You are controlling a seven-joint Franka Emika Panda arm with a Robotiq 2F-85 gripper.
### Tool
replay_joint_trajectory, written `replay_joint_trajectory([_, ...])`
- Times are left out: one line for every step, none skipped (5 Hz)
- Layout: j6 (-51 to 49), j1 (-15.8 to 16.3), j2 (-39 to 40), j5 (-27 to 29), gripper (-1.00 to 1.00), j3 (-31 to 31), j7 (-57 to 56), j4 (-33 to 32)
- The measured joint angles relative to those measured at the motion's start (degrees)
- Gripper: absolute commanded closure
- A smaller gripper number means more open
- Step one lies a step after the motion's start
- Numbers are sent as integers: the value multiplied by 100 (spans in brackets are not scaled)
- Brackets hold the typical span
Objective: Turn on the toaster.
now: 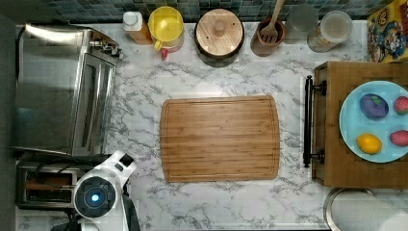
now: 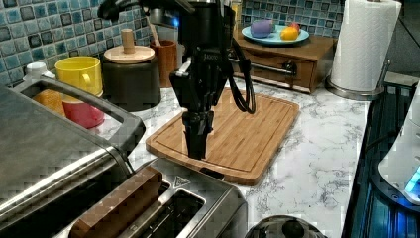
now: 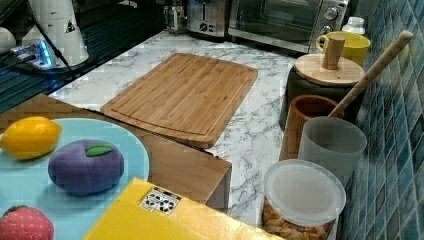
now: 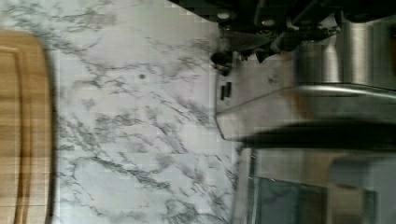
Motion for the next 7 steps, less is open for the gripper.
replay_joint_trajectory([-112, 35, 272, -111, 100, 22, 25, 45])
replay_joint_trajectory([-193, 1, 402, -119, 100, -11, 32, 123])
replay_joint_trajectory([-294, -21, 407, -119, 100, 4, 32, 134])
replay_joint_trajectory([-311, -18, 452, -126, 100, 6, 32, 179])
replay_joint_trajectory([-400, -45, 588, -126, 100, 1, 32, 280])
replay_joint_trajectory([-420, -73, 838, -438, 100, 70, 36, 436])
replay_joint_trajectory([-394, -13, 1171, -908, 100, 185, 358, 627])
